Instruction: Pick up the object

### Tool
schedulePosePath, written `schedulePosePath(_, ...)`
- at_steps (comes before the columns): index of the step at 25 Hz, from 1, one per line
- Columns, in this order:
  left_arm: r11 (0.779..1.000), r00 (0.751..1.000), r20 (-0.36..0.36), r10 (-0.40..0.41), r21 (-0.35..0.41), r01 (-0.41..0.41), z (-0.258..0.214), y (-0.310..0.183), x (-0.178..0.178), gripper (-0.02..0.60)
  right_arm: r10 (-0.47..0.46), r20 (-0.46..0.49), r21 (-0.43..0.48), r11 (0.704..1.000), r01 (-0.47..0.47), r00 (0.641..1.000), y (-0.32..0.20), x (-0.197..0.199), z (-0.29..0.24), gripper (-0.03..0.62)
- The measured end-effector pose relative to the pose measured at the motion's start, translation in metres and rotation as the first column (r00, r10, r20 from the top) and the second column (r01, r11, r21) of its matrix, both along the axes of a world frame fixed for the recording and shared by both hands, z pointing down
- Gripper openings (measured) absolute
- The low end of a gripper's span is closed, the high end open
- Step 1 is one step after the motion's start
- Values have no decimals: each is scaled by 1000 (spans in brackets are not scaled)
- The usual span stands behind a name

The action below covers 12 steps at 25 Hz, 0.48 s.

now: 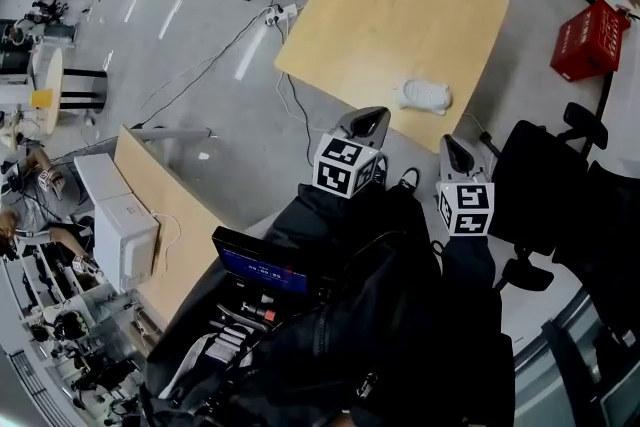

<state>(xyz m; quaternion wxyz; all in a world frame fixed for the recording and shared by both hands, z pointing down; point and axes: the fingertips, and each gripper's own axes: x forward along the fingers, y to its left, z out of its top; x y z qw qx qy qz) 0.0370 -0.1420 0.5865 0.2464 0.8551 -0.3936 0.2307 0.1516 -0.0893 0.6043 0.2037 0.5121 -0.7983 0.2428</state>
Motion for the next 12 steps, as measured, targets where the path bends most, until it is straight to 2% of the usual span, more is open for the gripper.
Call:
schedulePosePath(4,999,1000,0,3,-47,-3,21,-8,-4,-2,-69,-89,-43,997,66,994,-15,-14,28,5)
schedulePosePath(12,993,1000,1,12,-121,-12,60,-5,-13,-2,-213,-236,-99,976,195,948,-30,-42,77,5)
